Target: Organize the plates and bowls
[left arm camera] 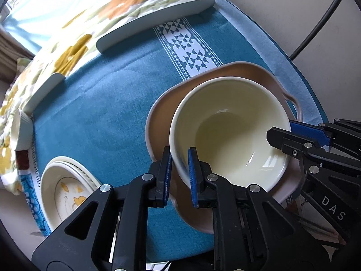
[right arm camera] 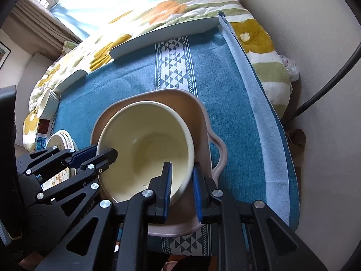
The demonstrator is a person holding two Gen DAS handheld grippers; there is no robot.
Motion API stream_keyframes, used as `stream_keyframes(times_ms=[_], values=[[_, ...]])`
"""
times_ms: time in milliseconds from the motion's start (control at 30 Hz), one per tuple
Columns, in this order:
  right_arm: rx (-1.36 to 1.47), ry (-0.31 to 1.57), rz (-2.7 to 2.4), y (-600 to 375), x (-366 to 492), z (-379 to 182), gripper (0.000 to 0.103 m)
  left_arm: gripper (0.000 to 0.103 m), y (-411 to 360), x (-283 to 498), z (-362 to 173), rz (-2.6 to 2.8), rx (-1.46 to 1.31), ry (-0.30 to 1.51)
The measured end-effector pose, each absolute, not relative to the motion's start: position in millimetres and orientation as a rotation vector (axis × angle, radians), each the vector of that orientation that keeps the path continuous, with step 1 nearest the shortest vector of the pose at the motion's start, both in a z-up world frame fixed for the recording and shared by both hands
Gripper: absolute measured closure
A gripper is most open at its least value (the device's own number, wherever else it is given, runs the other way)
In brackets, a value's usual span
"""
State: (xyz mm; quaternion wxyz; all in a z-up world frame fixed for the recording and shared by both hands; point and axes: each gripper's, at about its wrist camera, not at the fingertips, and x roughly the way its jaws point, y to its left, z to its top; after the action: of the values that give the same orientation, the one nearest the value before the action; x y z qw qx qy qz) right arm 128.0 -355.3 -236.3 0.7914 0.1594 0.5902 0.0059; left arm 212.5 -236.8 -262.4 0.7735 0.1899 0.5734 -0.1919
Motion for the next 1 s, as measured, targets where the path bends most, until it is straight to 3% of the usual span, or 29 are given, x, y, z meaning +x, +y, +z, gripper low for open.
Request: stream_keyframes(times_ms=[367, 467, 633, 667, 700, 733, 767, 800, 1000], values=[[0.349, 1.16, 0.012, -373, 120, -197, 0.086, 0.088, -221, 208, -217, -0.407, 0.301, 1.155], [0.356, 1.126, 0.049, -377, 122, -180, 0.086, 0.08, -204, 208, -195, -0.378, 0.242, 1.107], [0.311, 1.064, 0.162, -364, 129, -151, 0.084, 0.016, -147, 202, -153, -0.248, 0.092, 0.999], [0.298, 1.049, 0.19, -358, 132, -146, 0.078, 0.012, -134, 200, -146, -0.22, 0.062, 0.976], [0.291, 1.034, 0.221, -351, 135, -141, 0.053, 0.009, -121, 198, -139, -0.191, 0.034, 0.962], [0.291, 1.019, 0.256, -344, 138, -136, 0.018, 0.008, -107, 197, -133, -0.158, 0.008, 0.954], [0.294, 0.998, 0.293, -337, 142, -131, 0.007, 0.008, -95, 197, -129, -0.125, -0.014, 0.954], [0.298, 0.975, 0.328, -329, 145, -127, 0.002, 0.008, -81, 199, -125, -0.098, -0.036, 0.956], [0.186, 0.901, 0.464, -262, 177, -106, 0.002, 0.008, 10, 213, -108, 0.04, -0.168, 0.916]])
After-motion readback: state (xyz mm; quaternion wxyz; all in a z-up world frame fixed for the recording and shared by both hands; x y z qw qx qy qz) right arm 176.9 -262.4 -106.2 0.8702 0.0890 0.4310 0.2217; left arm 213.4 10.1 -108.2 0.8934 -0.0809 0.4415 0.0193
